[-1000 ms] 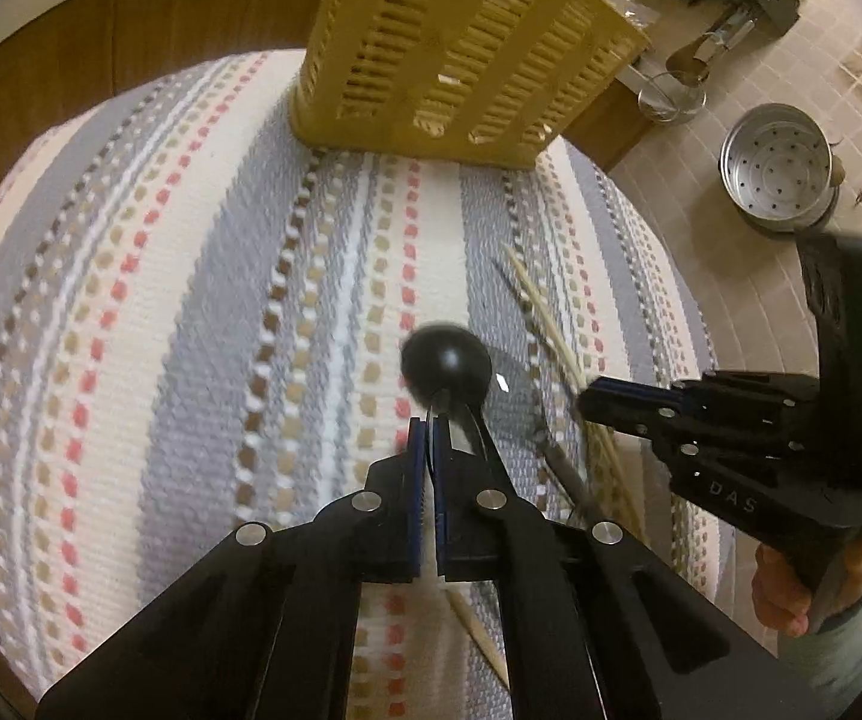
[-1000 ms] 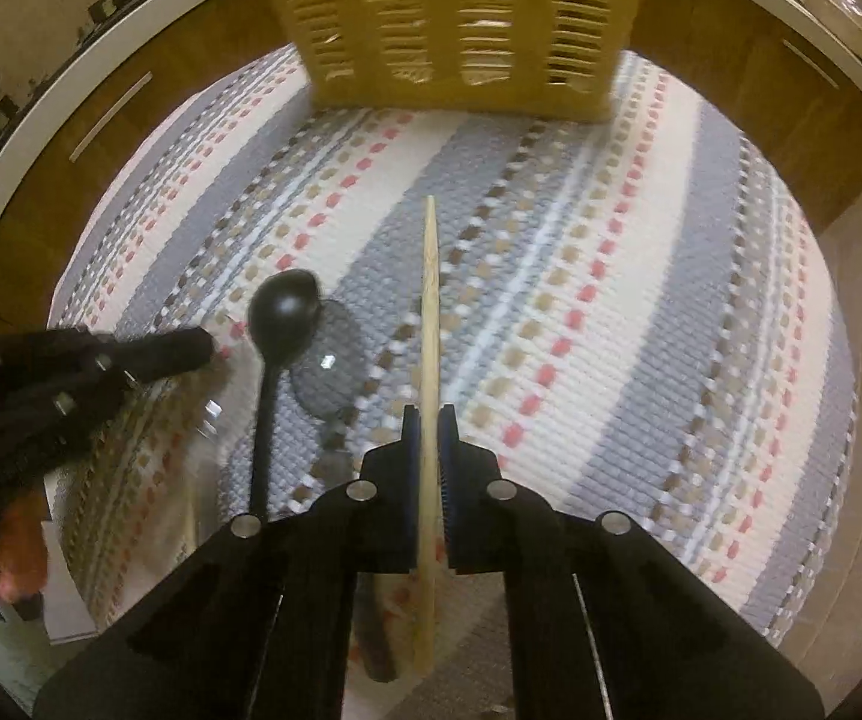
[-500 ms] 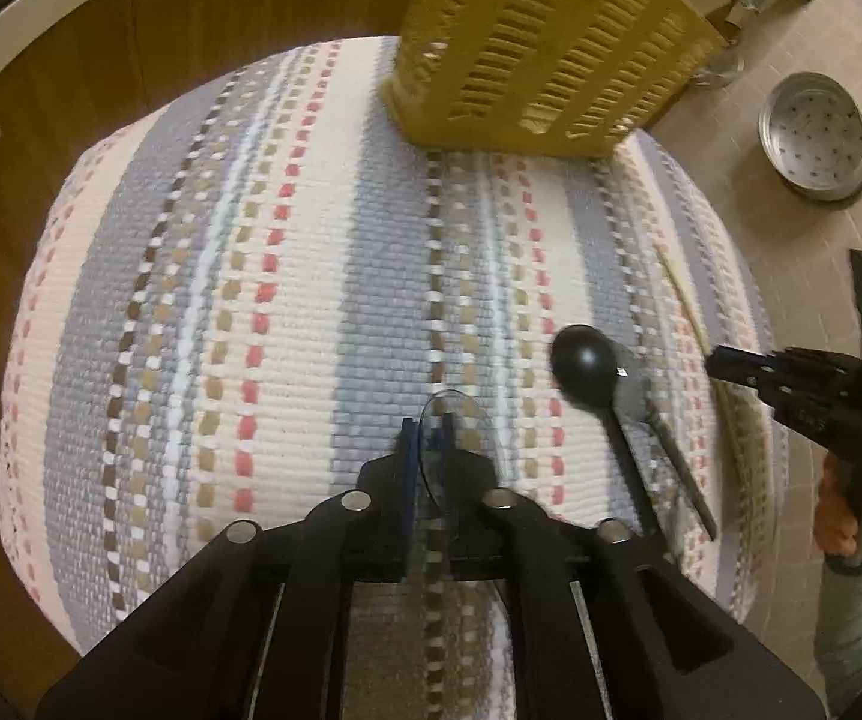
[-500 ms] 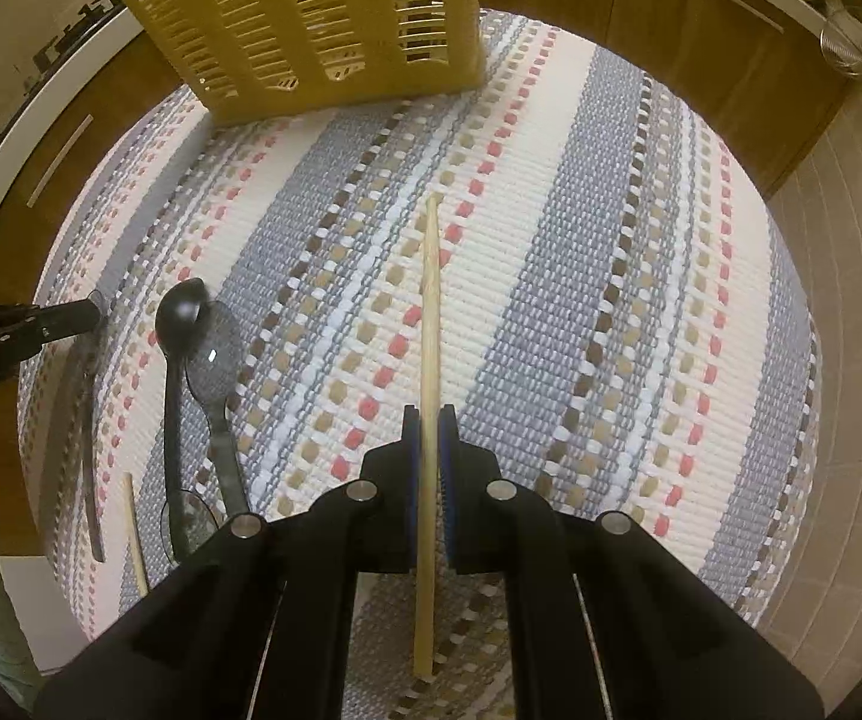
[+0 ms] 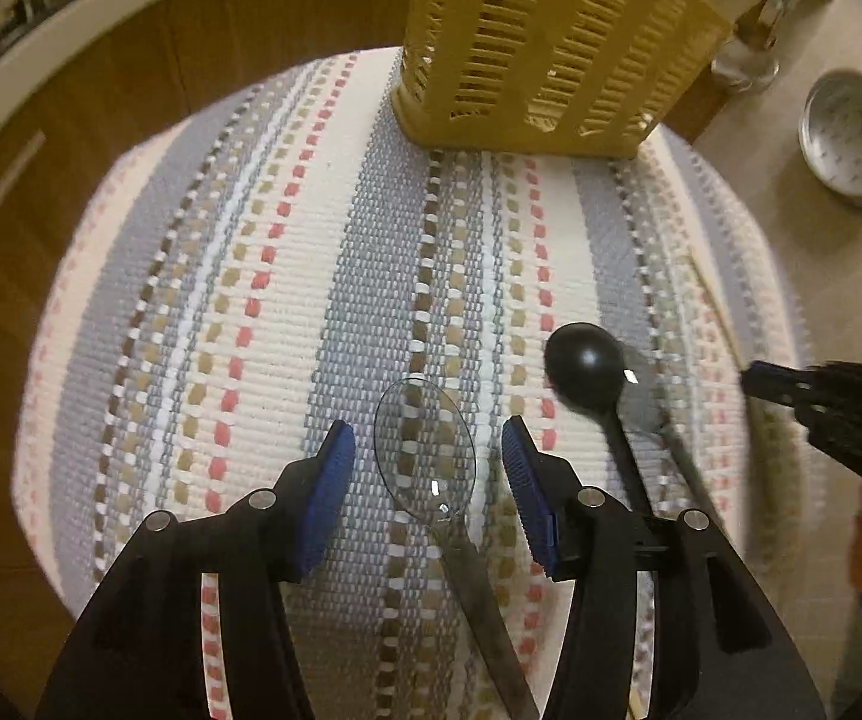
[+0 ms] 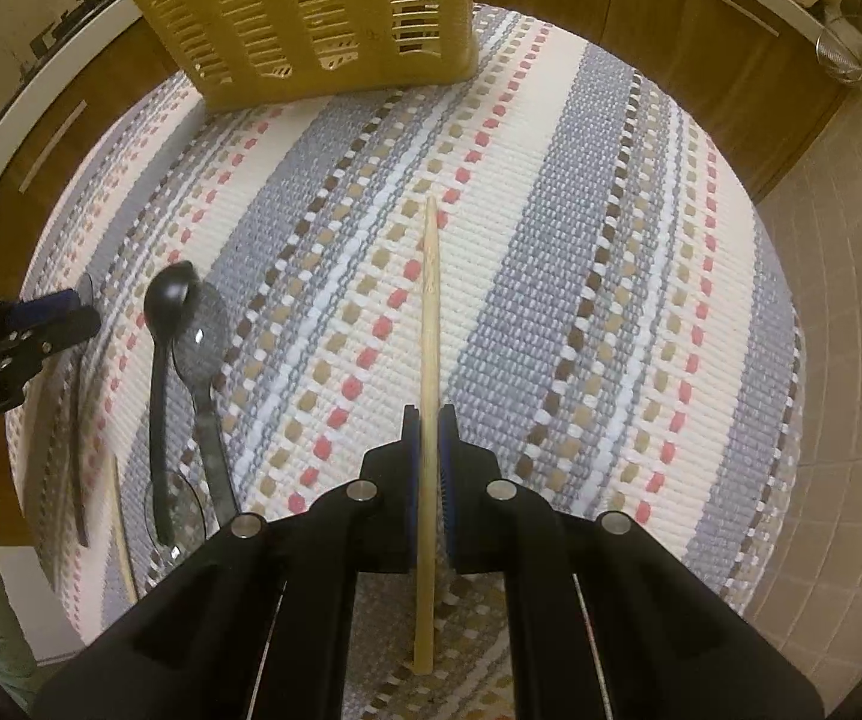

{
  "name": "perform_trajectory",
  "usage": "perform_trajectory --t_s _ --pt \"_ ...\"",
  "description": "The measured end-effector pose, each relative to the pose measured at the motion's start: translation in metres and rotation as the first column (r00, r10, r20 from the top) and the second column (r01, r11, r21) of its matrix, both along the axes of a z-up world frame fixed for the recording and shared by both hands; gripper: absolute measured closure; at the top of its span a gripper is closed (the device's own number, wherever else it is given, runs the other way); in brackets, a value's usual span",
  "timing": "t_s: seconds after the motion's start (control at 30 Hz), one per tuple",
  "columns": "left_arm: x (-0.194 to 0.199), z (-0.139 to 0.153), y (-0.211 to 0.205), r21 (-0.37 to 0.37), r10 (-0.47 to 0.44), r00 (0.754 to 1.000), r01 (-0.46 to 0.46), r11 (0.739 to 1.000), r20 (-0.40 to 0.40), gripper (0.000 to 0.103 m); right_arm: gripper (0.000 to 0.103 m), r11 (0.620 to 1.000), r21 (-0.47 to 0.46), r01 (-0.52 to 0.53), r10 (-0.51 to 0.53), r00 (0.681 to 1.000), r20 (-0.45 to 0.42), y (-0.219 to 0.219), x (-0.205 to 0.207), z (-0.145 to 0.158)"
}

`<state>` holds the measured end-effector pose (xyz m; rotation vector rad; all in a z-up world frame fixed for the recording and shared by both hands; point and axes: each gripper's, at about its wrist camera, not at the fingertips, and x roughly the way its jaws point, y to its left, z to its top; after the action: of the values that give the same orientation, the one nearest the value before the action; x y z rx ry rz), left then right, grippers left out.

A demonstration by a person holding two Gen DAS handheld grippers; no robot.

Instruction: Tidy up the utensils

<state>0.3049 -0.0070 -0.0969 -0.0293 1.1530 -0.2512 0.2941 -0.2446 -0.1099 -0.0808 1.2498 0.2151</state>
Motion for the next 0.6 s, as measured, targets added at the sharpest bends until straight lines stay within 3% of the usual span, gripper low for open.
perform_trajectory --t_s 0.07,0.17,0.3,0.37,0.43,0.53,0.6 --pt "-0.002 0.001 -0.005 0.045 -0.002 1.000 0.001 0.999 0.014 0.055 0.098 1.000 -0.006 -0.005 0.005 1.000 -0.007 0.000 -0.002 0.000" --pt "-0.003 0.003 -0.004 0.072 -0.009 1.000 0.008 0.997 0.020 0.067 0.097 1.000 0.024 0.001 0.000 0.999 -0.035 -0.005 0.002 0.000" --pt "0.000 0.005 0.001 0.040 -0.012 1.000 0.012 0.999 0.003 0.071 0.087 0.999 0.036 0.028 -0.028 0.999 -0.019 -0.013 0.017 0.011" --pt "0.002 0.007 0.006 0.012 -0.008 1.000 0.008 1.000 -0.008 0.071 0.061 0.998 0.053 0.027 -0.026 0.999 -0.022 -0.013 0.026 0.014" --pt "0.002 0.007 0.009 0.001 -0.014 1.000 0.014 1.000 -0.017 0.071 0.045 0.998 0.060 0.023 -0.023 1.000 -0.016 -0.009 0.031 0.016" --pt "0.002 0.007 0.008 0.013 -0.028 0.999 0.028 1.000 -0.020 0.071 0.050 1.000 0.023 -0.017 0.018 1.000 -0.017 0.003 0.032 0.015" --pt "0.001 0.007 0.007 0.023 -0.032 0.999 0.032 0.999 -0.017 0.070 0.067 0.999 0.033 -0.031 0.033 0.998 -0.046 0.008 0.029 0.011"
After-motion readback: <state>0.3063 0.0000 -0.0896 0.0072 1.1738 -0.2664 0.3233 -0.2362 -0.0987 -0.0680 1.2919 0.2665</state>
